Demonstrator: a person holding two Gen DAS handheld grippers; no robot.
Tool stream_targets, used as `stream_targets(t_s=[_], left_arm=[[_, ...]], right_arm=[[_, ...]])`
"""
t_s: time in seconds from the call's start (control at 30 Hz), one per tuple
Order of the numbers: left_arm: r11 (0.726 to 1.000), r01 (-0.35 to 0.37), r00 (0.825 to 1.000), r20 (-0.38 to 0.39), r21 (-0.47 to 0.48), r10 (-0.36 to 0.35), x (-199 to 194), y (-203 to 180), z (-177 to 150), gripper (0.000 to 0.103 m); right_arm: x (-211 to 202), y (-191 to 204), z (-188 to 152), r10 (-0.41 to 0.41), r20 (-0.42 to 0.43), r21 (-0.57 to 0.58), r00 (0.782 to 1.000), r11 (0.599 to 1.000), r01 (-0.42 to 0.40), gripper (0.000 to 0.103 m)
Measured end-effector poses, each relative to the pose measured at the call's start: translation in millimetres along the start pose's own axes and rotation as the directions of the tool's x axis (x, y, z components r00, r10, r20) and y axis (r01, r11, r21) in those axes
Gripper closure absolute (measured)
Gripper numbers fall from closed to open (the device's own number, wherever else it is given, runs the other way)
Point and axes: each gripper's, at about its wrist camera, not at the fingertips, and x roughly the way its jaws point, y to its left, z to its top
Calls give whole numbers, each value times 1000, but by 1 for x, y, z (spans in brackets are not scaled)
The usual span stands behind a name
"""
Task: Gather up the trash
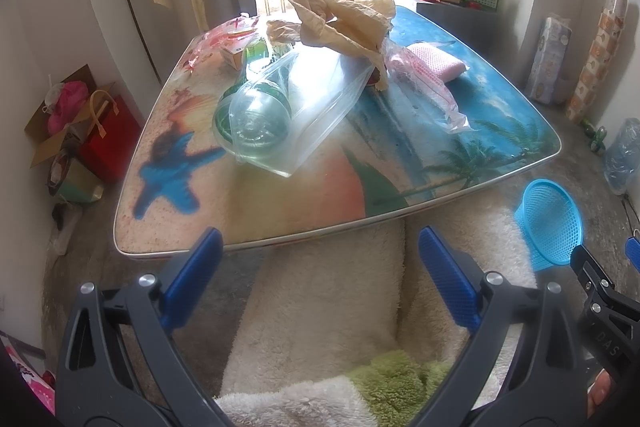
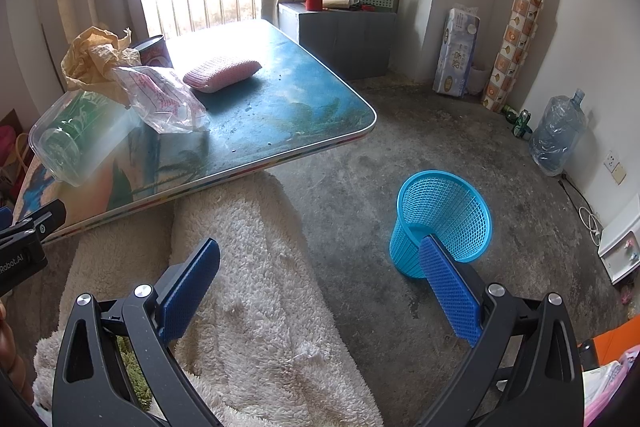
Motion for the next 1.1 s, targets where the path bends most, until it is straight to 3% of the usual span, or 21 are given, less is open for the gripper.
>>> stream_targets(t_s=[0.7, 1.1], left_arm=[[1000, -5, 1000, -8, -8, 4, 3, 9, -6, 9], [1000, -16, 1000, -12, -19, 16, 14, 27, 19, 9]], right_arm=[[3, 8, 3, 7, 2, -4, 1000, 1000, -7, 6], [9, 21, 28, 13, 17, 17, 1000, 1000, -13, 6]])
